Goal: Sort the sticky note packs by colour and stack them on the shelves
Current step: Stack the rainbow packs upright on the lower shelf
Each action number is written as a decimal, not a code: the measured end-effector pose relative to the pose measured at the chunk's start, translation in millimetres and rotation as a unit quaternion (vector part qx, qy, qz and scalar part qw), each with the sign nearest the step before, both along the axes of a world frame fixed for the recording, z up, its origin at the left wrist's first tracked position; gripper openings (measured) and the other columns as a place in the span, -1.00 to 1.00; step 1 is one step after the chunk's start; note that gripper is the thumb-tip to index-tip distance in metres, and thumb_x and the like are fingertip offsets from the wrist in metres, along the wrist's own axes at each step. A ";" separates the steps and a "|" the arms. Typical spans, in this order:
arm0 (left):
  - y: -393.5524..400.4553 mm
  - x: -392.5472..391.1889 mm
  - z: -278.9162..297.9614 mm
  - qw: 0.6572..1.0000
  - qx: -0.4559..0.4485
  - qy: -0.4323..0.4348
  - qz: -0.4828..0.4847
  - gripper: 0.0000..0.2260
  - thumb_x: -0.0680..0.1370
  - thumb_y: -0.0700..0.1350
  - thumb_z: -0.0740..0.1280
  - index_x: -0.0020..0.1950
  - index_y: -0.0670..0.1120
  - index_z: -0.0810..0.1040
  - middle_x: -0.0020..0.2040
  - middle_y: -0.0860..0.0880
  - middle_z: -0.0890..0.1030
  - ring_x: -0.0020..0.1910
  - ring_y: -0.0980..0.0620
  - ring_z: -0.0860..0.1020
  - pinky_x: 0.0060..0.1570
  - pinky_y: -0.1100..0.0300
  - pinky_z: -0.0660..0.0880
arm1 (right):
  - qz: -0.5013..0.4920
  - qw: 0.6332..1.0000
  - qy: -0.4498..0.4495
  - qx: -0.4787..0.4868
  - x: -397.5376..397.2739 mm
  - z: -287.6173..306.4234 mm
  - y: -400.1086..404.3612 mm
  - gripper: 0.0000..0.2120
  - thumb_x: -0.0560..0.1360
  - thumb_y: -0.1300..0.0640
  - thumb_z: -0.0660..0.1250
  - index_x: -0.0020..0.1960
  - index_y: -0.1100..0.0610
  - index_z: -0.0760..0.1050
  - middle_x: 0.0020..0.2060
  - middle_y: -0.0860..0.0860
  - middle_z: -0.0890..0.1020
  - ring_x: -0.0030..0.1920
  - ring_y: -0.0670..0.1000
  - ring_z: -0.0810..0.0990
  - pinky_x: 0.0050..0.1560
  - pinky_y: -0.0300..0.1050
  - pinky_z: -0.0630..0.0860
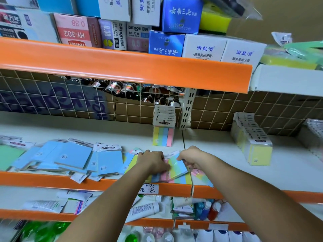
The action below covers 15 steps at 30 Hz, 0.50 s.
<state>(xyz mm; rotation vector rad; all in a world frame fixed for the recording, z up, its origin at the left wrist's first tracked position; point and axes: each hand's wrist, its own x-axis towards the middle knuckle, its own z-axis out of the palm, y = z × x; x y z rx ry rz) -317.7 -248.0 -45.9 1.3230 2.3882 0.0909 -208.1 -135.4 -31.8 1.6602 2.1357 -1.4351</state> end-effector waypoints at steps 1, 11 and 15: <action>-0.6 -0.2 0.4 1.000 -0.001 -0.005 0.001 -0.56 0.47 0.24 0.26 0.28 0.07 0.47 0.25 -0.07 0.53 0.30 -0.10 0.36 0.24 -0.01 0.26 | -0.003 1.000 0.003 0.006 0.0 1.3 2.6 -0.82 0.49 0.25 0.33 -0.19 0.18 0.33 -0.40 0.09 0.34 -0.44 0.01 0.26 -0.45 -0.19 0.20; 5.2 -12.6 2.8 0.991 0.036 -0.109 0.065 -0.68 0.50 0.15 0.25 0.14 -0.01 0.50 0.14 -0.06 0.59 0.19 -0.08 0.48 0.27 0.03 0.28 | -0.021 0.985 0.073 0.152 -9.3 44.8 22.1 -0.88 0.42 0.18 0.38 -0.04 0.12 0.53 -0.19 0.05 0.54 -0.15 0.05 0.50 -0.18 -0.18 0.44; 9.6 -20.1 1.3 0.986 0.034 -0.140 0.089 -0.62 0.50 0.19 0.25 0.18 -0.02 0.46 0.16 -0.07 0.58 0.18 -0.10 0.49 0.25 0.02 0.29 | -0.027 0.976 0.141 0.162 -17.6 40.7 25.7 -0.85 0.44 0.19 0.41 0.00 0.07 0.56 -0.10 0.05 0.61 -0.10 0.05 0.56 -0.20 -0.19 0.45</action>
